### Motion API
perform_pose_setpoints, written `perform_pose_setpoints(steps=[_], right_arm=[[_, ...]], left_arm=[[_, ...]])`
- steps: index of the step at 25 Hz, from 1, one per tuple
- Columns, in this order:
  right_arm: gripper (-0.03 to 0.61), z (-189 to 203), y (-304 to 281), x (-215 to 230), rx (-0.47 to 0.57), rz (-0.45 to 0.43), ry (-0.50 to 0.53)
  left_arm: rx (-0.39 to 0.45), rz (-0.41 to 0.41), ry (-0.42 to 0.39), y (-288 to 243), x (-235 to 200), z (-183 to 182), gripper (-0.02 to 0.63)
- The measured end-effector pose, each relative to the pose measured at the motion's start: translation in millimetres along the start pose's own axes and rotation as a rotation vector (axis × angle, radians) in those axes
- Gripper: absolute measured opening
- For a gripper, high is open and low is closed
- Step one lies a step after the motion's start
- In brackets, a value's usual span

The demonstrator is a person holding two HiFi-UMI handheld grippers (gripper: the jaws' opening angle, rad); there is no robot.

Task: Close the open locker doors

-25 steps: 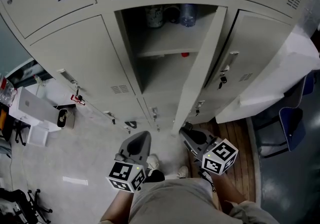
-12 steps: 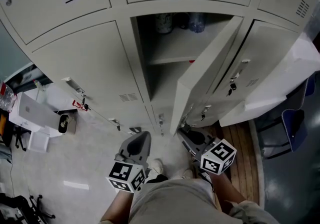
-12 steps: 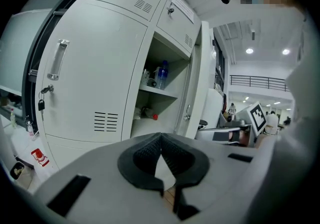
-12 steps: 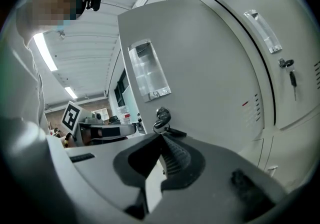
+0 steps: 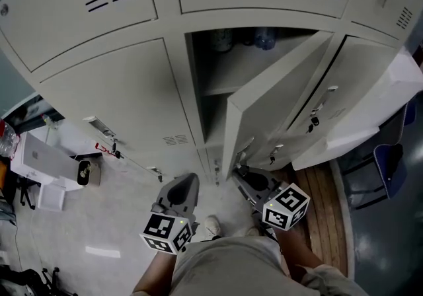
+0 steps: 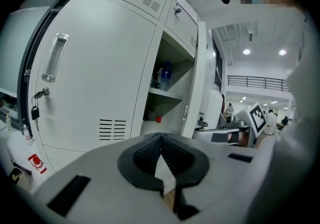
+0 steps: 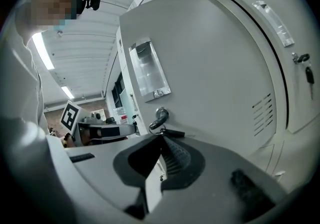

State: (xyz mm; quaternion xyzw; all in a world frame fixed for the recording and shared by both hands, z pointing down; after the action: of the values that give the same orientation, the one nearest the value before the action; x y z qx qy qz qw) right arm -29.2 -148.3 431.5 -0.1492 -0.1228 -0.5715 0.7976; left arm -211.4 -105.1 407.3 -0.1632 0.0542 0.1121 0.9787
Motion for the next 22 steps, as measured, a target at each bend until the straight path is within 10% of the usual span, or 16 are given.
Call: perform_pose_setpoints(steps=[22], right_arm=[[0.028,-13.5,-45.3,26.7,0.011,0.045,0.003]], left_arm=[[0.001,0.007,-0.008,-19.2,-41.6,-11.4,0.015]])
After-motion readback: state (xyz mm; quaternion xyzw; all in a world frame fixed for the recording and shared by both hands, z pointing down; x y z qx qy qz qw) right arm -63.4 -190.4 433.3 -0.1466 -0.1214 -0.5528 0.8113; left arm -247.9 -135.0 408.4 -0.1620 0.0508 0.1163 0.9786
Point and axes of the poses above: the fingertips, and each gripper's own axes: y backward along the fingers, x to its right, z out of its underside, the point moved 7 cm from there along y, backward along the fingers, and after that the axes turned 13 degrees about -z, right-handed, at the moved point
